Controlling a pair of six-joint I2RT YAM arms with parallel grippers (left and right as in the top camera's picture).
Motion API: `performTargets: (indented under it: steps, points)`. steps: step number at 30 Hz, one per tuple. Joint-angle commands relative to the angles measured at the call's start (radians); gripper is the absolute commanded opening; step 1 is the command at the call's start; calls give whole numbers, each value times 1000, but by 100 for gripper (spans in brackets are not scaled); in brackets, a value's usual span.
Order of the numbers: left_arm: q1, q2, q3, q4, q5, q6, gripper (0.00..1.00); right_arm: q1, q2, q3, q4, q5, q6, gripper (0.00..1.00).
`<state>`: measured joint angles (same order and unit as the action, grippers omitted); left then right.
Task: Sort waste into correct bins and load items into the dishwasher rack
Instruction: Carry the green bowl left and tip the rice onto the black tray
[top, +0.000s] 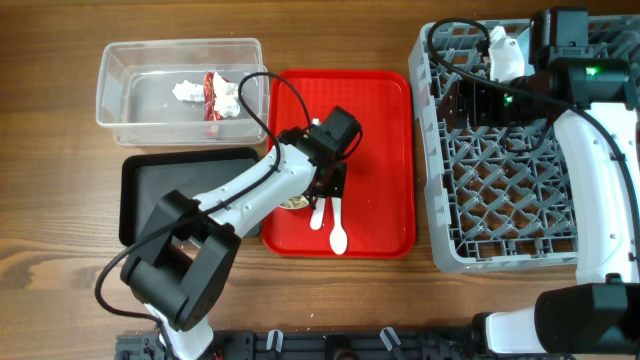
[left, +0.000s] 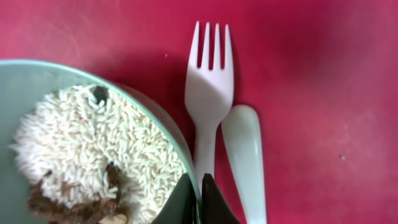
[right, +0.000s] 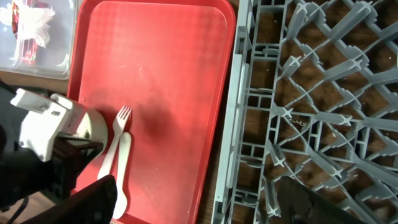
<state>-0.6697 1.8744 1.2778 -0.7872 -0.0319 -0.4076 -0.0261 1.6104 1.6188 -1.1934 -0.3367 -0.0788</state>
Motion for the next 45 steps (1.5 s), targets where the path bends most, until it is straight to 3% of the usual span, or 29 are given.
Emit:
performTargets:
  steps: [1,6,11,18,29,32,36,45]
  points:
    - [-6,-65,58,-53,37,-3,4,1,10,-4,-1,-20,3,84]
    - [22,-180,69,-84,37,-3,4,1,10,-4,-1,-20,3,83]
    - [161,-309,69,-167,65,-26,4,1,10,-4,-2,-20,2,83]
    - [516,-335,27,-179,486,155,4,1,10,-4,-5,-20,2,83]
    - [1028,-303,-348,-84,1273,566,4,1,10,-4,-5,-20,1,83]
    - [1122,-254,-401,-80,1455,587,4,1,10,-4,-5,-20,1,83]
    - [1177,-212,-407,-108,1610,576,4,1,10,-4,-5,-20,1,83]
    - [1205,-209,-407,-119,1609,545,4,1,10,-4,-5,-20,1,83]
